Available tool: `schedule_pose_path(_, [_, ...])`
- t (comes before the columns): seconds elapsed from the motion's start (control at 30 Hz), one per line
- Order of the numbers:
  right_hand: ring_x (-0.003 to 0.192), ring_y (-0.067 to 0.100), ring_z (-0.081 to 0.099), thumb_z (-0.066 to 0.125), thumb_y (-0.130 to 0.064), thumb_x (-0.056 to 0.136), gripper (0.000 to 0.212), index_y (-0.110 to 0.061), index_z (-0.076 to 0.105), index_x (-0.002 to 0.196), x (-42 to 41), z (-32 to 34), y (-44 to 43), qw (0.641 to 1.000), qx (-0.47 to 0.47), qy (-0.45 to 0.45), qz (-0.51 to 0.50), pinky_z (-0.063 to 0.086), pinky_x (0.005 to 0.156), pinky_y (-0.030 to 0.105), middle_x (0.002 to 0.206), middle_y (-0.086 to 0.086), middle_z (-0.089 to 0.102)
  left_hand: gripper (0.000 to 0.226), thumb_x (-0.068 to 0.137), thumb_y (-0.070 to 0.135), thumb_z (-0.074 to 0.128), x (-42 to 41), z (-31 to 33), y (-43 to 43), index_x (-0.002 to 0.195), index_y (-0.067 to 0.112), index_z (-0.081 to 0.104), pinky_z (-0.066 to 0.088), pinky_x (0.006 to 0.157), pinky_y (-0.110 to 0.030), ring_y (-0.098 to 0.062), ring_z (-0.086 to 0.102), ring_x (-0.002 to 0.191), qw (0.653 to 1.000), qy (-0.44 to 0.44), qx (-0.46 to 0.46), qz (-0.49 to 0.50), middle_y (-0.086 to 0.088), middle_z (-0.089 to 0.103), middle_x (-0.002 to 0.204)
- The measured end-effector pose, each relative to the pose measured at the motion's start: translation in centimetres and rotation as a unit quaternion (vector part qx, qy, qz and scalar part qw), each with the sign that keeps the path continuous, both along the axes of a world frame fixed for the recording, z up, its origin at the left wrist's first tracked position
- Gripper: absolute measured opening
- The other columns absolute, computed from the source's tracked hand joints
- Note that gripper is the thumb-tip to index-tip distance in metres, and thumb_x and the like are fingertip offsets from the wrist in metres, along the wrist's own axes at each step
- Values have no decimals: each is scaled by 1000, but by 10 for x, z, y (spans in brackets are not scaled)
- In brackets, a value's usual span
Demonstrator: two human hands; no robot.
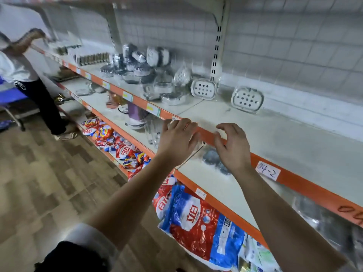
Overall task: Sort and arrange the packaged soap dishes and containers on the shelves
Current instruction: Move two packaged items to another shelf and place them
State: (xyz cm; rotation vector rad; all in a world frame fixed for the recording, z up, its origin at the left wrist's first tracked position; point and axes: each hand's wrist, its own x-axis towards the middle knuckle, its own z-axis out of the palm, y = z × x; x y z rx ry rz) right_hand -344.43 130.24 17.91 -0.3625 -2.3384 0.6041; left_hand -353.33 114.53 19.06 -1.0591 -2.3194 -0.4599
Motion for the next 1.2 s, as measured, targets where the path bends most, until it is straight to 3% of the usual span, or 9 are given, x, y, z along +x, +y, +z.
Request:
schedule_pose_path(0.37, [113,23,52,55,-24,95,25,-12,64,116,-171,3,15,999,-29,-26,20,43,94,34,118,5,60,41,99,39,41,-169,0,5,131,19,58,29,107,-49,-24,50,125,995,-59,-70,33,-3,57,135])
schedule_pose_path(0.57, [114,23,52,59,-23,94,26,-12,65,117,-224,-7,14,999,-25,-19,20,39,94,27,119,4,61,44,99,38,41,-233,-12,-9,135,16,53,33,105,-45,-26,49,127,996,-74,-33,31,-4,54,137])
schedule_pose_path(0.67, [118,25,51,63,-23,92,33,-12,64,122,-259,-5,6,999,-14,-18,24,42,100,33,126,6,58,46,98,38,43,-273,-17,-19,138,16,49,32,105,-46,-28,47,128,996,-84,-17,30,-7,53,139])
schedule_pose_path(0.97, [146,24,20,51,-51,94,58,-34,38,148,-373,9,-20,994,13,-111,-14,28,117,42,159,-2,26,55,93,43,36,-379,-20,-33,133,11,54,40,98,-46,-30,53,121,991,-121,-12,-51,-9,57,132])
schedule_pose_path(1.07, [145,25,22,52,-57,91,58,-32,46,143,-399,5,-30,991,7,-122,-57,30,116,42,159,-2,28,54,92,44,37,-406,-23,-34,130,11,57,41,95,-44,-30,54,117,989,-115,-12,-91,-9,59,130])
schedule_pose_path(1.2, [132,25,41,61,-54,86,46,-25,57,121,-415,-1,-43,990,-30,-79,-111,44,101,39,143,2,46,54,93,43,38,-430,-28,-30,132,11,55,41,94,-44,-30,54,117,983,-105,-24,-150,-10,57,131])
